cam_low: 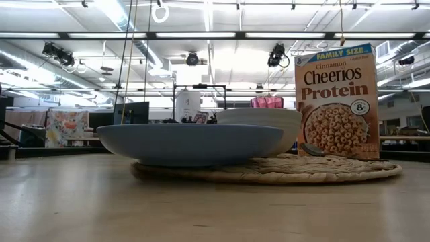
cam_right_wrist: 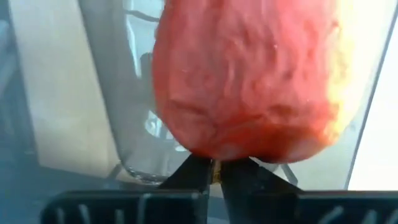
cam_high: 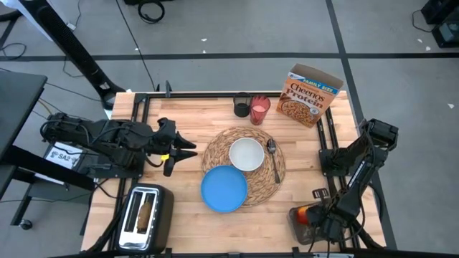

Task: Arrange a breakfast setting
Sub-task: Put the red apple on the brown placemat to the left of the white bowl

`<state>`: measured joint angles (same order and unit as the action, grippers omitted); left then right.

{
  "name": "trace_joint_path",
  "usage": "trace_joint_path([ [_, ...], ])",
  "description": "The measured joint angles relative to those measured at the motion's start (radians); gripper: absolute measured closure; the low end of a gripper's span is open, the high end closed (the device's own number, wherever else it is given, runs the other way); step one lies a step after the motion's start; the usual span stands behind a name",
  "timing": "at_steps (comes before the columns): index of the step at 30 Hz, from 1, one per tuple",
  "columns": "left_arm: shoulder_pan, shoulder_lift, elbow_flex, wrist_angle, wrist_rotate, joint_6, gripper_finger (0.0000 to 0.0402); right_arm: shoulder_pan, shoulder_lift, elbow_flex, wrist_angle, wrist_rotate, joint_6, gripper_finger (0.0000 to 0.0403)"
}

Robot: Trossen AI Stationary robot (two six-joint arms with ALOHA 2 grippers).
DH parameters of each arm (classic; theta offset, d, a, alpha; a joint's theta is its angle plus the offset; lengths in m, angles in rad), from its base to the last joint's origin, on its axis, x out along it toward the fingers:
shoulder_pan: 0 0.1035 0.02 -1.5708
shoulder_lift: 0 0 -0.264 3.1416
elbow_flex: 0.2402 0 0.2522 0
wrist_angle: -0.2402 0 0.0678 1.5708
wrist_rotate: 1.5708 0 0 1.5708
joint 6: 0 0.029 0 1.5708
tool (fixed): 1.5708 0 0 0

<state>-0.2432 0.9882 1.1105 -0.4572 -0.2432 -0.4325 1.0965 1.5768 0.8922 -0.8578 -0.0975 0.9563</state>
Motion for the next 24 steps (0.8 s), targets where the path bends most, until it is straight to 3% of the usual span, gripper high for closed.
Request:
trace_joint_path([
  [8, 0.0, 0.0, 0.0, 0.019, -0.009, 0.057, 0.0269, -0.046, 0.0, 0.101, -0.083, -0.07, 0.018, 0.0384],
  [16, -0.001, -0.003, 0.0, 0.074, -0.008, 0.152, 0.0269, -0.168, -0.035, 0.364, -0.234, -0.298, 0.075, 0.0388],
  [20, -0.001, -0.013, 0.0, 0.056, -0.008, 0.156, 0.0269, -0.255, -0.044, 0.526, -0.295, -0.313, 0.116, 0.0388],
  [24, -0.001, -0.061, 0.001, -0.012, -0.023, 0.15, 0.0269, -0.369, -0.044, 0.672, -0.335, -0.223, 0.123, 0.0388],
])
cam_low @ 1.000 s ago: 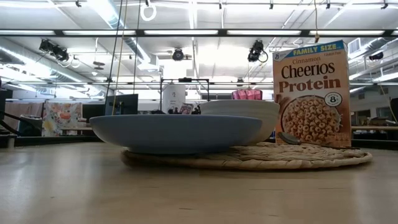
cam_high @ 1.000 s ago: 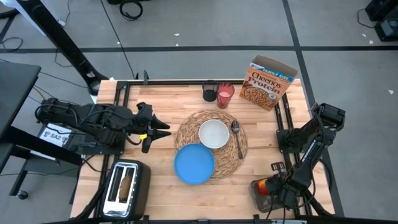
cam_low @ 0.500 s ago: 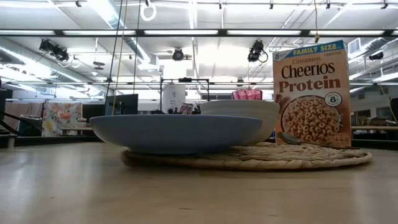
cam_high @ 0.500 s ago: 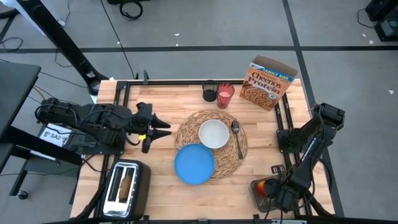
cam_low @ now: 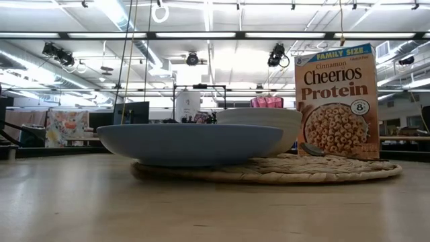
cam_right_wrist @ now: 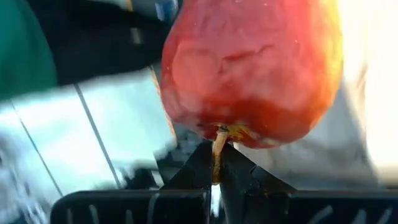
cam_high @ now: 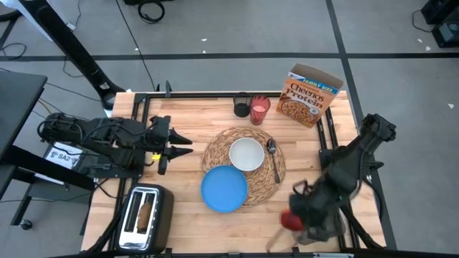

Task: Arrange a breakfast setting
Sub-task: Put the red apple on the brown placemat to the left of the white bowl

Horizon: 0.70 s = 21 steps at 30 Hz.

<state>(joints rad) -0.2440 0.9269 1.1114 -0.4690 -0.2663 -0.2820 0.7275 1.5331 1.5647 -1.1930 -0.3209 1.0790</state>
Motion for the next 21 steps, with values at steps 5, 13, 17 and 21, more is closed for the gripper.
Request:
trace_joint_path([
  [5, 0.001, -0.065, 0.0, -0.054, -0.003, -0.017, 0.0269, -0.159, 0.001, 0.13, -0.001, 0.135, -0.031, 0.0388],
  [13, 0.001, -0.099, 0.001, -0.147, -0.124, -0.004, 0.0269, -0.402, 0.018, 0.152, 0.237, 0.167, 0.07, 0.0388],
  [17, 0.001, -0.098, 0.001, -0.169, -0.207, 0.046, 0.0269, -0.488, 0.047, 0.151, 0.38, 0.117, 0.238, 0.0388],
  [21, 0.001, -0.099, 0.001, -0.177, -0.302, 0.108, 0.0269, -0.576, 0.098, 0.151, 0.466, 0.018, 0.404, 0.0388],
])
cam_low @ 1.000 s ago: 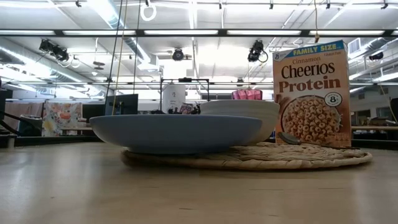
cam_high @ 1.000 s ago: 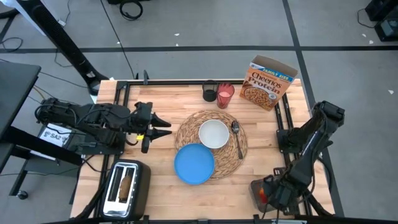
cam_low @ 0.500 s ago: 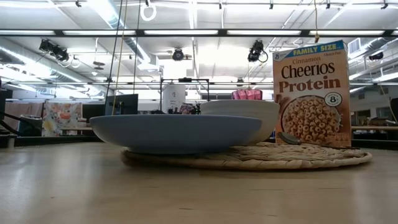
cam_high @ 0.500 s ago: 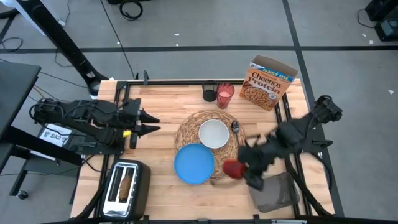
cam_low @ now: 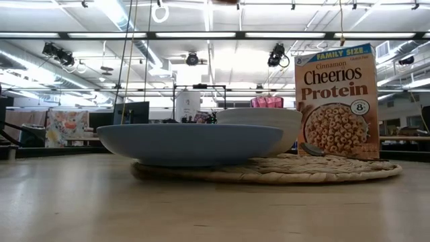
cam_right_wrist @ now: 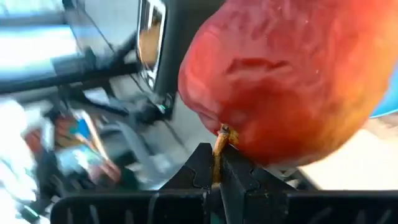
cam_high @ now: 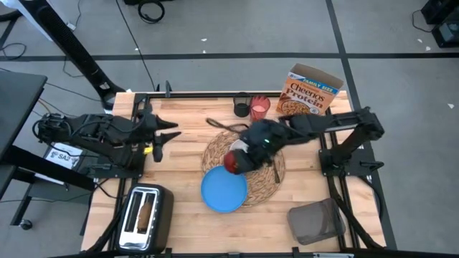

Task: Arrange a breakfast setting
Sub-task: Put the red apple on the brown placemat to the left of the white bowl

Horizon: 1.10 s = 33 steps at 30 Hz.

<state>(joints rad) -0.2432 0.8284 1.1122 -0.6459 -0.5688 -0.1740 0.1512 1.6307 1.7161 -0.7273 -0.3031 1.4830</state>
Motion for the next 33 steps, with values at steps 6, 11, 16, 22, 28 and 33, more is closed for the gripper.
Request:
trace_joint_path([
  [6, 0.0, -0.006, 0.0, -0.053, -0.141, 0.038, 0.0269, -0.089, 0.111, -0.001, 0.187, -0.084, 0.206, 0.0385],
  [11, 0.0, -0.029, 0.0, -0.144, -0.251, 0.041, 0.0269, -0.134, 0.193, -0.001, 0.288, -0.087, 0.326, 0.0387],
  [16, 0.0, -0.079, -0.001, -0.2, -0.27, 0.022, 0.0269, -0.192, 0.258, -0.001, 0.303, -0.178, 0.399, 0.0386],
  [22, 0.0, -0.128, -0.001, -0.23, -0.267, -0.01, 0.0269, -0.285, 0.335, -0.001, 0.313, -0.24, 0.464, 0.0387],
  [28, 0.0, -0.136, -0.001, -0.251, -0.265, 0.009, 0.0269, -0.327, 0.383, -0.001, 0.375, -0.237, 0.604, 0.0387],
  [33, -0.001, -0.135, -0.001, -0.273, -0.245, 0.012, 0.0269, -0.336, 0.407, -0.001, 0.367, -0.223, 0.682, 0.0387],
])
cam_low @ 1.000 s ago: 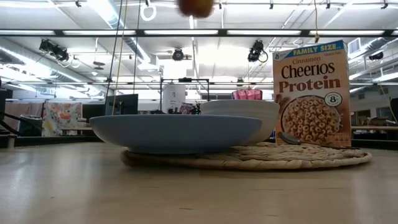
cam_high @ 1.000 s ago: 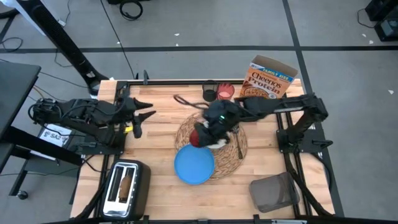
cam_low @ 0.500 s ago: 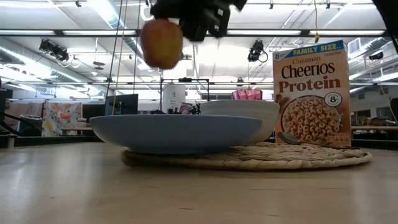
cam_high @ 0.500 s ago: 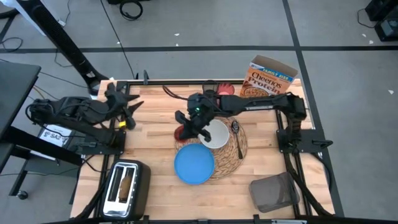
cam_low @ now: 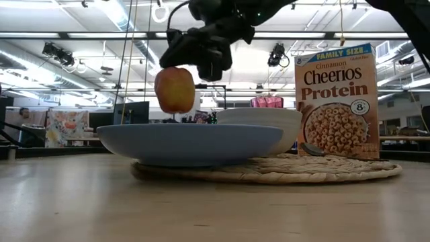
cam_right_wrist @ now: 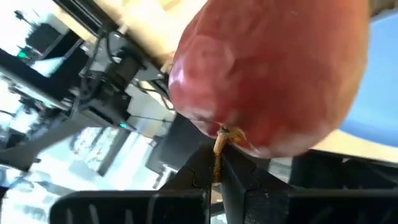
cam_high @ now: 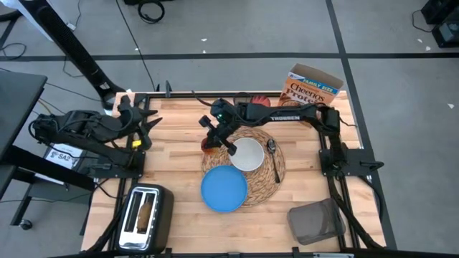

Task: Arrange a breakfast setting
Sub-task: Put the red apple on the brown placemat to the left of the white bowl

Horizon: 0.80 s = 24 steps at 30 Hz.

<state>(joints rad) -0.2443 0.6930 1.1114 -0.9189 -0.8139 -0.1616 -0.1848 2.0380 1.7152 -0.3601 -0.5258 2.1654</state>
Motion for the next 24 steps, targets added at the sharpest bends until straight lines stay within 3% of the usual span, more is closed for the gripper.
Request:
trace_joint_path([
  [11, 0.0, 0.0, 0.0, 0.009, 0.028, -0.001, 0.0269, -0.024, 0.053, 0.0, 0.002, 0.007, 0.131, 0.0387],
  [24, 0.0, -0.002, 0.0, 0.018, 0.053, 0.052, 0.0269, -0.055, 0.105, 0.0, -0.06, -0.003, 0.135, 0.0387],
])
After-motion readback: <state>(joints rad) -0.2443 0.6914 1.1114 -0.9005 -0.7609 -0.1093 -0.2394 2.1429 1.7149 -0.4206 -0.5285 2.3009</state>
